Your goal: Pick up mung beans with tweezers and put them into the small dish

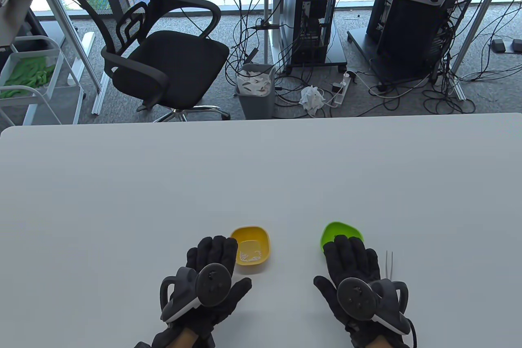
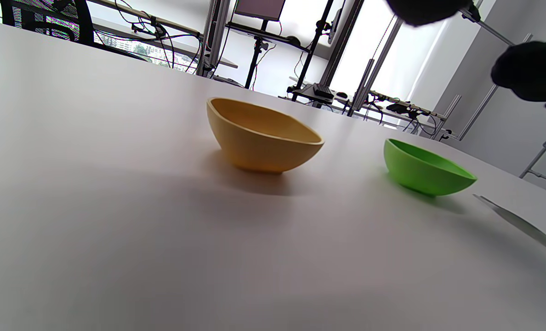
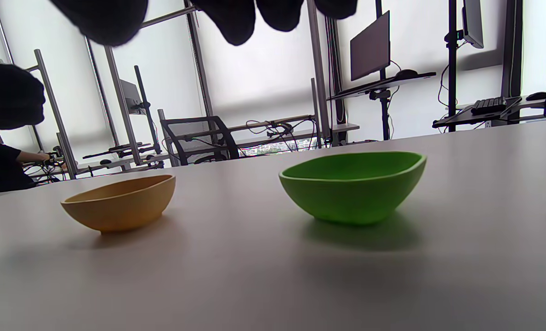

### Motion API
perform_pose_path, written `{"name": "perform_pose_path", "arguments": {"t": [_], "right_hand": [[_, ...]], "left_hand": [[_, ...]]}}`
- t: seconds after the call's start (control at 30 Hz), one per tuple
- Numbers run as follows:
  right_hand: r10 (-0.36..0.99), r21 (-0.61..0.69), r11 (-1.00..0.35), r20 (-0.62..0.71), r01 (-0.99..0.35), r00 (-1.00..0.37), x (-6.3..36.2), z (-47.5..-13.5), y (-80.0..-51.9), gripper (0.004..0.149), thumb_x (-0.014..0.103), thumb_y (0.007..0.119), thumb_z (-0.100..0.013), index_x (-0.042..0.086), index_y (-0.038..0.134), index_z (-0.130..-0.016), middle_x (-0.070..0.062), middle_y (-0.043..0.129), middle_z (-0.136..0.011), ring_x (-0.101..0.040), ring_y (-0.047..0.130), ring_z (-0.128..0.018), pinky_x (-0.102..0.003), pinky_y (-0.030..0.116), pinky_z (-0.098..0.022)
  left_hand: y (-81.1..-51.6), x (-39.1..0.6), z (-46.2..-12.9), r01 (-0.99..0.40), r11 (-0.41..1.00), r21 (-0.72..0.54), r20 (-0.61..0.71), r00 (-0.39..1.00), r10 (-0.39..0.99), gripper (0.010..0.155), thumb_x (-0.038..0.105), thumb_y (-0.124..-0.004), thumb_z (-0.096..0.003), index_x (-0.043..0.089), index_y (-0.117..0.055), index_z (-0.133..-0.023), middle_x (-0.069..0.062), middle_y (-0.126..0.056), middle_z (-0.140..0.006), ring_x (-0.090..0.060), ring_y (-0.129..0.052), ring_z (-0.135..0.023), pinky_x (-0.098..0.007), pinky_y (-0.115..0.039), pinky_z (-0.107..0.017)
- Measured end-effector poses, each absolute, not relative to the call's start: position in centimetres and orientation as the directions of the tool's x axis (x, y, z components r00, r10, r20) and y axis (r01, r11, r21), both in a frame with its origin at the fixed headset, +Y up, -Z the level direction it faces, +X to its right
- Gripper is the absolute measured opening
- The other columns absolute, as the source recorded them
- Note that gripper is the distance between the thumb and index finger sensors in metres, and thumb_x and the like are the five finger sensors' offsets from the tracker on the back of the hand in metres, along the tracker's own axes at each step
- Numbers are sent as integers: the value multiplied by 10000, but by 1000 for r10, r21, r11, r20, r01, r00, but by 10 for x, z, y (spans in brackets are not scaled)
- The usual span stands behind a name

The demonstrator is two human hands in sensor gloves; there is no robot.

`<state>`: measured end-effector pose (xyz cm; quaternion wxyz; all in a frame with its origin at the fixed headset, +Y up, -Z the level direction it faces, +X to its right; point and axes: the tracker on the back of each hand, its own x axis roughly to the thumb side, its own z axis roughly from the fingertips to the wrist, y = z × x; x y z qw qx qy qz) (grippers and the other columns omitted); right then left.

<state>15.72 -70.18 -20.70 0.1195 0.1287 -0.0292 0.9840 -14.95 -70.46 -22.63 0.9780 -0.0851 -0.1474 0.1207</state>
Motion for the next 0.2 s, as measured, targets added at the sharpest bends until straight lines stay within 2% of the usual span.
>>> {"name": "perform_pose_path", "arguments": {"t": [0.2], "right_hand": [[235, -11, -969, 264, -247, -935, 156, -207, -702, 731, 542, 570, -542, 164, 371, -1135, -165, 222, -1174, -458, 201, -1040, -654, 303, -738]], "left_hand": [[-705, -149, -226, -207, 956, -207, 267, 928, 258, 885, 660, -598, -517, 194, -182, -1144, -104, -185, -1216, -451, -169, -1120, -592, -159, -775]]}}
